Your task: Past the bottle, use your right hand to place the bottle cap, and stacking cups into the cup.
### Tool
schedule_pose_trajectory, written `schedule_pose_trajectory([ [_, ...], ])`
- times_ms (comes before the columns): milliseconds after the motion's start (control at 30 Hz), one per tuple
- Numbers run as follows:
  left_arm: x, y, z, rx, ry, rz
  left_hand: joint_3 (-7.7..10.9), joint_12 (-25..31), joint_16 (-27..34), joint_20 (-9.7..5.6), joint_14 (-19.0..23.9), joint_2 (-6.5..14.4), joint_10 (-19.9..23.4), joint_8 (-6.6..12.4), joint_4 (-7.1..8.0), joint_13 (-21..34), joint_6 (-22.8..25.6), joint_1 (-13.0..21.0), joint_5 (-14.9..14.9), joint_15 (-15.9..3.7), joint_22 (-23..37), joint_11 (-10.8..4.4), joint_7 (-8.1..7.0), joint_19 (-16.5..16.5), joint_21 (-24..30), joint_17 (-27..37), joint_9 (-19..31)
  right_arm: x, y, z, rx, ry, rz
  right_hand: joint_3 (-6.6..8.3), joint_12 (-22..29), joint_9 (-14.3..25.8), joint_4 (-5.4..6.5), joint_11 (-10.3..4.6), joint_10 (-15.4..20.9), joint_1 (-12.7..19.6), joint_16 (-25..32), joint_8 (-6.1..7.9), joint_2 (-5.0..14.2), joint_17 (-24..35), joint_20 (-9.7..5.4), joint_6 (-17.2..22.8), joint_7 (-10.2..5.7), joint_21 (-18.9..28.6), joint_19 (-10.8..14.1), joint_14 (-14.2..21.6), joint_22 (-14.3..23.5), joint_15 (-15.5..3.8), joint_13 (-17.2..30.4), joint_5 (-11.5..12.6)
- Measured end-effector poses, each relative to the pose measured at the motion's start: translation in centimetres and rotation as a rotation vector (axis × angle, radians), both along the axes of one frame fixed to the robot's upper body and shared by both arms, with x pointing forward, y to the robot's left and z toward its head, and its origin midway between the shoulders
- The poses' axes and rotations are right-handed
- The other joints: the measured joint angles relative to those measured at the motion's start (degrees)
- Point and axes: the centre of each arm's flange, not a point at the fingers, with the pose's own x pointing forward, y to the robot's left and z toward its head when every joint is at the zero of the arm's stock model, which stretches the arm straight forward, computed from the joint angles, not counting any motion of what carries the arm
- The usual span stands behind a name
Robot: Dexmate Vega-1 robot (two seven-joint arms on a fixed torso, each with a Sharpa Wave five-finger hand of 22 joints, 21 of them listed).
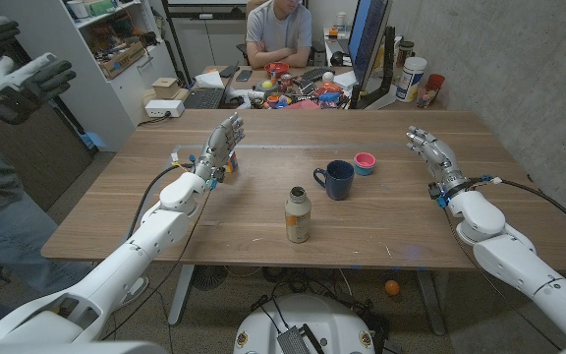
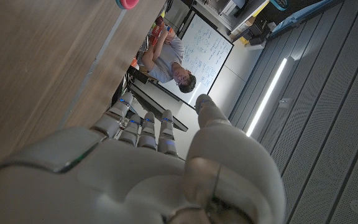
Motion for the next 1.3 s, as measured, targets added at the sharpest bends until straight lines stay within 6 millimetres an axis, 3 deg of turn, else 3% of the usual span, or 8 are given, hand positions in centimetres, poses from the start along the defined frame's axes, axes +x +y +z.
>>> schedule_pose_trajectory([
  [1000, 0.1, 0.2, 0.5, 0.022, 0.006, 0.007, -0.18, 0.0, 0.0, 0.32, -0.4, 0.2, -0.2, 0.0, -0.18, 0.0, 0.0, -0.2, 0.0, -0.11, 0.0, 0.21, 0.0, -0.3, -1.1, 0.0, 0.0, -4.5, -3.0, -0.5, -0.173, 0.034, -0.174, 0.64, 0.0, 0.0, -0.31, -0.51, 1.1, 4.7, -0.1, 0.41, -1.82, 0.0, 0.04, 3.6, -1.79, 0.0, 0.6, 0.8, 0.0, -0.2, 0.0, 0.0],
  [1300, 0.4, 0.1, 0.7, 0.027, 0.006, 0.006, -0.18, 0.0, 0.0, 0.32, -0.4, 0.2, -0.2, 0.0, -0.17, 0.0, 0.0, -0.2, 0.0, -0.11, 0.0, 0.2, 0.0, -0.3, -1.1, 0.0, 0.0, -6.0, -3.4, -1.0, -0.254, 0.067, -0.264, 0.64, 0.0, 0.3, -0.31, -0.82, 1.8, 6.3, -0.3, 0.41, -2.19, 0.0, 0.62, 4.0, -3.02, 0.0, -0.1, 0.8, 0.0, -0.2, 0.0, 0.0],
])
